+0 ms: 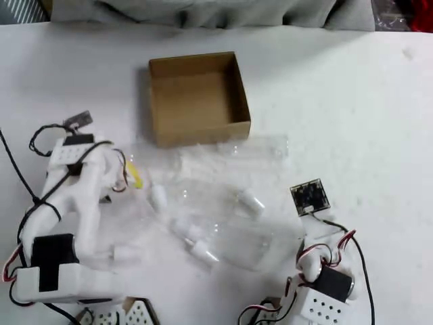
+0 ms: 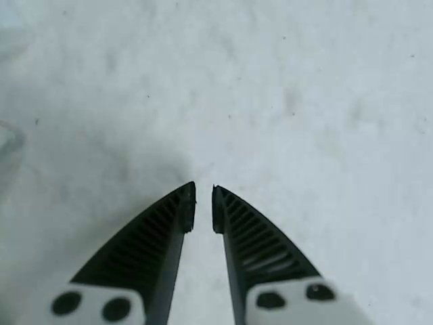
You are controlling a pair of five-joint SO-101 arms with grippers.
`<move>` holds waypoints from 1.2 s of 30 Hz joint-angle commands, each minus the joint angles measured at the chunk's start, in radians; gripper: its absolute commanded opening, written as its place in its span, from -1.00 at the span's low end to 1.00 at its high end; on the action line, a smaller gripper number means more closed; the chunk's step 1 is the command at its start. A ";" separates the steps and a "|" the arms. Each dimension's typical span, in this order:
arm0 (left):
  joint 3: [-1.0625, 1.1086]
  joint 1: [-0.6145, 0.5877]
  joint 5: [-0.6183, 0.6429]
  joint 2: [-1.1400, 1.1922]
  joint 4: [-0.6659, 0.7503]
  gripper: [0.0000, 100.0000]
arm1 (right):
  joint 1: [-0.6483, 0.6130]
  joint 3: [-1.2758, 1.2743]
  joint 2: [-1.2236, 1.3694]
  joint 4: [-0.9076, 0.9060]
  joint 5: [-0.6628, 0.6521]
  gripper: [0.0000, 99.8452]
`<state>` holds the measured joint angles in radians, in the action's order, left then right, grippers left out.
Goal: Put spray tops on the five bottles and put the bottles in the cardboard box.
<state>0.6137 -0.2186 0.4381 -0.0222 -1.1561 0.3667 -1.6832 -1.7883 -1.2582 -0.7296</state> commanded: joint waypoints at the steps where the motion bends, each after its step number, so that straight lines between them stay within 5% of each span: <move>1: 0.017 0.058 -0.011 -0.004 0.066 -0.60 | 0.008 -0.008 -0.007 -0.004 -0.011 -0.97; 7: 0.020 0.067 -0.017 -0.012 0.097 -0.95 | 0.024 -0.008 -0.007 -0.002 -0.011 -0.97; 17: -0.031 -0.085 -0.020 -0.013 0.153 -0.96 | 0.015 0.005 -0.007 0.140 -0.003 -0.96; 22: -0.055 -0.127 -0.020 -0.067 0.149 -0.96 | 0.012 0.189 0.002 0.171 0.181 -0.96; 36: 0.120 -0.165 -0.020 -0.285 0.281 -0.96 | -0.605 0.543 0.008 0.045 0.224 -0.97</move>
<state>0.7258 -0.3491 0.4258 -0.2232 -0.9337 -0.0476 -1.2490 -1.7929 -1.1999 -0.5424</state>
